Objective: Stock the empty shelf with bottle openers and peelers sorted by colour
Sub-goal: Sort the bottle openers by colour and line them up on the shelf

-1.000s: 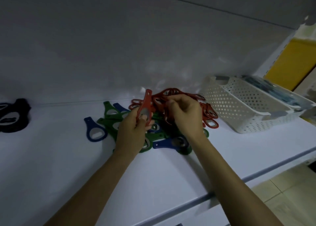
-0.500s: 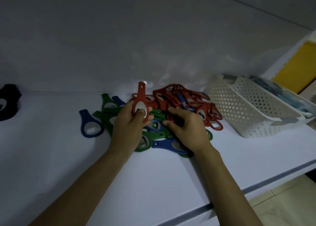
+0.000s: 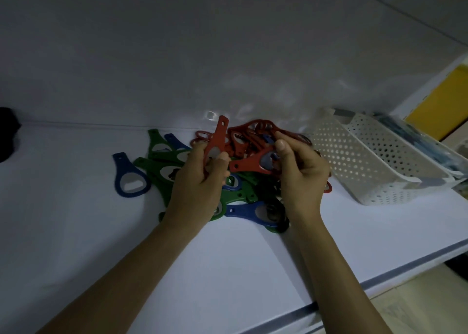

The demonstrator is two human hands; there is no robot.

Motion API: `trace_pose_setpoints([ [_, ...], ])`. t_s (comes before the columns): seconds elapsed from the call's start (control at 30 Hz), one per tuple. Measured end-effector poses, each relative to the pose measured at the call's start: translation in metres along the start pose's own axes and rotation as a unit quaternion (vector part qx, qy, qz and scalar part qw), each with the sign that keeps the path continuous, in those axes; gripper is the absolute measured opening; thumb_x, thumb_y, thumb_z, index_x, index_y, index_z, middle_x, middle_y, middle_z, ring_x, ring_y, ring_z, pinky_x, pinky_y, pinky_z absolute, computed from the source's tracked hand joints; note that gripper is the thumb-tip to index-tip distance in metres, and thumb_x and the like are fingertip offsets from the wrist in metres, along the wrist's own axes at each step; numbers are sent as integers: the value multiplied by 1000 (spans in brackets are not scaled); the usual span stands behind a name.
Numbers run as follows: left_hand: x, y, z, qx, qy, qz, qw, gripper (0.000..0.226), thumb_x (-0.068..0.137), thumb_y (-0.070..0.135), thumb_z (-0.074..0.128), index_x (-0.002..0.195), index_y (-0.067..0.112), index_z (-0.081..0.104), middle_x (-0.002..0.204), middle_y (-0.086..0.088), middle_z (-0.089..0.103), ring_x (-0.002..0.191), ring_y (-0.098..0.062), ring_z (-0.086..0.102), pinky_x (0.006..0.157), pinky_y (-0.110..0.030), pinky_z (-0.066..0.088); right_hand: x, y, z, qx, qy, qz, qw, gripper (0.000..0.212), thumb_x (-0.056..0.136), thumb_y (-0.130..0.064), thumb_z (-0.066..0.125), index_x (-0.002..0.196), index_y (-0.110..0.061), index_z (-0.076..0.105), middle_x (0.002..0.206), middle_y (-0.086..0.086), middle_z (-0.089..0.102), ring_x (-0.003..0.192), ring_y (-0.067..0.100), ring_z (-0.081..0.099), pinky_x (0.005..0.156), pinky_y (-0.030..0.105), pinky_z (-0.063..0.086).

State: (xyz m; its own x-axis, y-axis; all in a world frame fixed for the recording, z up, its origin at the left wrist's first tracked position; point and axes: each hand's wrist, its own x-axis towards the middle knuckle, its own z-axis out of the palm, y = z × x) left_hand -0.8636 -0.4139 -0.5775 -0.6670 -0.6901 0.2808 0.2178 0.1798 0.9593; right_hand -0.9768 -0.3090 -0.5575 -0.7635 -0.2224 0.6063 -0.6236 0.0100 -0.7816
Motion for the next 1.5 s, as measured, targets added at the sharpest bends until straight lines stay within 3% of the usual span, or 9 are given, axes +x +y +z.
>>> trace_pose_setpoints([
  [0.2, -1, 2, 1, 15, 10, 10, 1000, 12, 96, 37, 42, 90, 36, 52, 82, 0, 66, 77, -15, 65, 70, -29, 54, -8, -5, 5, -9, 79, -57, 995, 19, 89, -9, 64, 104, -2, 71, 97, 3, 72, 89, 11, 68, 82, 25, 54],
  [0.37, -1, 5, 0, -46, 9, -27, 999, 39, 78, 64, 35, 97, 35, 54, 86, 13, 66, 79, -1, 65, 67, -16, 52, -30, -10, 27, -37, -205, -194, 959, 18, 89, 3, 57, 103, 3, 68, 94, 9, 72, 84, 16, 69, 74, 34, 57],
  [0.67, 3, 8, -3, -94, -57, -25, 994, 22, 86, 31, 59, 106, 32, 51, 88, 24, 66, 81, 2, 66, 59, -11, 50, -14, -15, 20, 323, -268, 213, 883, 17, 82, 0, 43, 83, -7, 59, 74, 11, 64, 68, 26, 64, 65, 34, 57],
  [1.0, 5, 10, -4, -153, -95, -127, 975, 31, 80, 32, 64, 109, 21, 61, 88, 2, 73, 81, -12, 70, 62, -16, 53, 1, -11, 14, 399, -288, 280, 824, 19, 84, -20, 49, 69, -11, 42, 56, 0, 38, 45, 12, 39, 45, 23, 45],
  [1.07, 6, 9, -4, -189, -72, -160, 966, 18, 88, 15, 61, 106, 18, 61, 84, 1, 74, 76, -12, 71, 59, -16, 52, 1, -8, 13, 346, -258, 260, 864, 26, 87, -26, 52, 65, -14, 44, 53, -2, 39, 45, 12, 39, 46, 23, 43],
  [1.17, 8, 11, -7, -266, -61, -198, 942, 19, 91, 4, 53, 104, 16, 60, 87, -3, 74, 81, -19, 72, 61, -20, 55, -2, 4, 5, -103, -130, 56, 985, 20, 89, -26, 58, 70, -21, 55, 64, -5, 56, 61, 13, 54, 57, 27, 43],
  [1.27, 9, 13, -10, -344, -65, -209, 913, 31, 90, -5, 48, 114, 12, 59, 97, -9, 73, 90, -24, 71, 68, -23, 57, 0, 14, -6, -428, -153, -6, 891, 19, 88, -31, 58, 99, -17, 65, 98, 1, 65, 96, 25, 55, 80, 37, 43],
  [1.4, 9, 15, -10, -385, -82, -200, 897, 48, 89, -14, 34, 121, 13, 55, 99, -11, 73, 91, -24, 70, 65, -23, 56, -1, 15, -7, -474, -174, -39, 862, 20, 89, -23, 51, 95, -17, 70, 91, 2, 69, 88, 26, 59, 81, 36, 37],
  [1.5, 10, 17, -11, -404, -73, -207, 888, 41, 89, -9, 36, 115, 15, 56, 95, -11, 73, 86, -22, 71, 61, -24, 56, -4, 9, -3, -345, -84, -46, 934, 20, 93, -13, 51, 99, -11, 70, 86, 4, 70, 78, 25, 62, 77, 37, 47],
])
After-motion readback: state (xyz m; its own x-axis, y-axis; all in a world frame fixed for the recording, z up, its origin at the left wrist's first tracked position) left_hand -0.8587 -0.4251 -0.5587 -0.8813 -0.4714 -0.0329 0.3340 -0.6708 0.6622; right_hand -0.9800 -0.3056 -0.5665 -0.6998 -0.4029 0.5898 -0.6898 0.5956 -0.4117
